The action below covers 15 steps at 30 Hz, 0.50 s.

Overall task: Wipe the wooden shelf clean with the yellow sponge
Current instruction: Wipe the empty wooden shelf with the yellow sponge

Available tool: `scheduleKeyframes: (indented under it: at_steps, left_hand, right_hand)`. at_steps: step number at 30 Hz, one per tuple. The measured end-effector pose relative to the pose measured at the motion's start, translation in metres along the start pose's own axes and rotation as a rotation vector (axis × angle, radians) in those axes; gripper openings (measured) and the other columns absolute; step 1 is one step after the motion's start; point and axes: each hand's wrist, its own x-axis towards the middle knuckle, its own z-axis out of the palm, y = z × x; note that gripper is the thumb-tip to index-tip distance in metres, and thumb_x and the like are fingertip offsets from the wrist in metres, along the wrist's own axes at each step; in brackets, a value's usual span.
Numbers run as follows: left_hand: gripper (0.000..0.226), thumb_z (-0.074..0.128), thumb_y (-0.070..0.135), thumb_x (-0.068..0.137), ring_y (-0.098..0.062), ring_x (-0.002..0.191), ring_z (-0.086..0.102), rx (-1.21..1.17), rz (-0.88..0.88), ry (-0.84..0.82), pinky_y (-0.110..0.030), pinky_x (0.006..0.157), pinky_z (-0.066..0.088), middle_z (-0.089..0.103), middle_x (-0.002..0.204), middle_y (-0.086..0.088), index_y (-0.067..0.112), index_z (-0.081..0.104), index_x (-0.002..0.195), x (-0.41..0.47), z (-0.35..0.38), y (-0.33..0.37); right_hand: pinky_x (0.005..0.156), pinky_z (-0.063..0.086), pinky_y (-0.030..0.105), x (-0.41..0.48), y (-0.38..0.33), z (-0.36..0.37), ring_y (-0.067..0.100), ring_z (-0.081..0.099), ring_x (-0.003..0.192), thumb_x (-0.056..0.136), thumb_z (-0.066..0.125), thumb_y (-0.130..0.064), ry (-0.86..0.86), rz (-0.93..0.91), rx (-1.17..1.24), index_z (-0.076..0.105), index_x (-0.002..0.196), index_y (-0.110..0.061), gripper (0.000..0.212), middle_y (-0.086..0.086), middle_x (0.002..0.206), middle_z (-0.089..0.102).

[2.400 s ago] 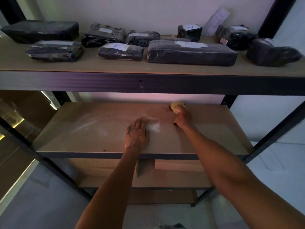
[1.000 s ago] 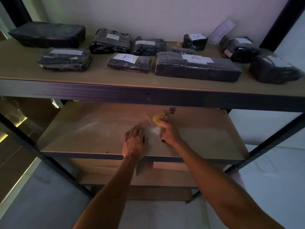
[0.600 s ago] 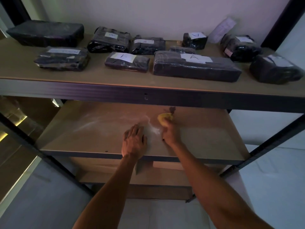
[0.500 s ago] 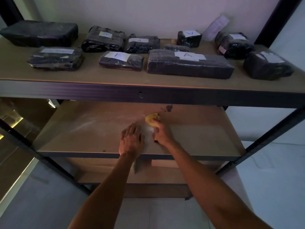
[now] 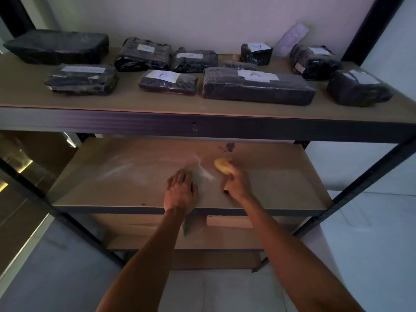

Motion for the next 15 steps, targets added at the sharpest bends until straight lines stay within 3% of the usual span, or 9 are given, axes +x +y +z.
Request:
scheduleKeyframes:
  at_steps: [4, 7, 11, 15]
  left_hand:
    - [0.046, 0.039, 0.040, 0.102, -0.023, 0.138, 0.043, 0.021, -0.013, -0.028, -0.045, 0.119, 0.031, 0.048, 0.148, -0.006, 0.019, 0.048, 0.141, -0.003, -0.001, 0.000]
    - [0.047, 0.040, 0.040, 0.102, -0.023, 0.140, 0.041, 0.025, -0.020, -0.027, -0.046, 0.119, 0.030, 0.047, 0.150, -0.007, 0.019, 0.047, 0.143, -0.005, -0.001, 0.004]
    - [0.049, 0.038, 0.042, 0.103, -0.022, 0.143, 0.037, 0.037, -0.006, -0.041, -0.046, 0.121, 0.027, 0.042, 0.153, -0.007, 0.020, 0.042, 0.146, -0.006, -0.002, 0.002]
    - [0.054, 0.034, 0.044, 0.104, -0.023, 0.148, 0.031, 0.070, -0.002, -0.056, -0.044, 0.123, 0.021, 0.036, 0.159, -0.007, 0.020, 0.037, 0.152, -0.009, -0.004, 0.002]
  right_hand:
    - [0.095, 0.046, 0.040, 0.007, 0.047, -0.037, 0.036, 0.056, 0.113, 0.091, 0.049, -0.005, 0.130, 0.203, -0.210, 0.052, 0.132, -0.012, 0.042, 0.018, 0.127, 0.057]
    - [0.088, 0.051, 0.044, -0.008, 0.030, -0.018, 0.037, 0.059, 0.105, 0.091, 0.051, -0.006, 0.123, 0.137, -0.161, 0.055, 0.130, -0.013, 0.040, 0.018, 0.119, 0.061]
    - [0.102, 0.046, 0.038, -0.015, -0.010, 0.016, 0.026, 0.053, 0.119, 0.093, 0.049, -0.007, -0.101, -0.076, -0.040, 0.050, 0.137, -0.019, 0.046, 0.009, 0.134, 0.055]
    - [0.101, 0.046, 0.039, 0.009, 0.037, -0.034, 0.031, 0.054, 0.119, 0.089, 0.051, -0.002, 0.071, 0.136, -0.089, 0.051, 0.135, -0.015, 0.048, 0.013, 0.133, 0.054]
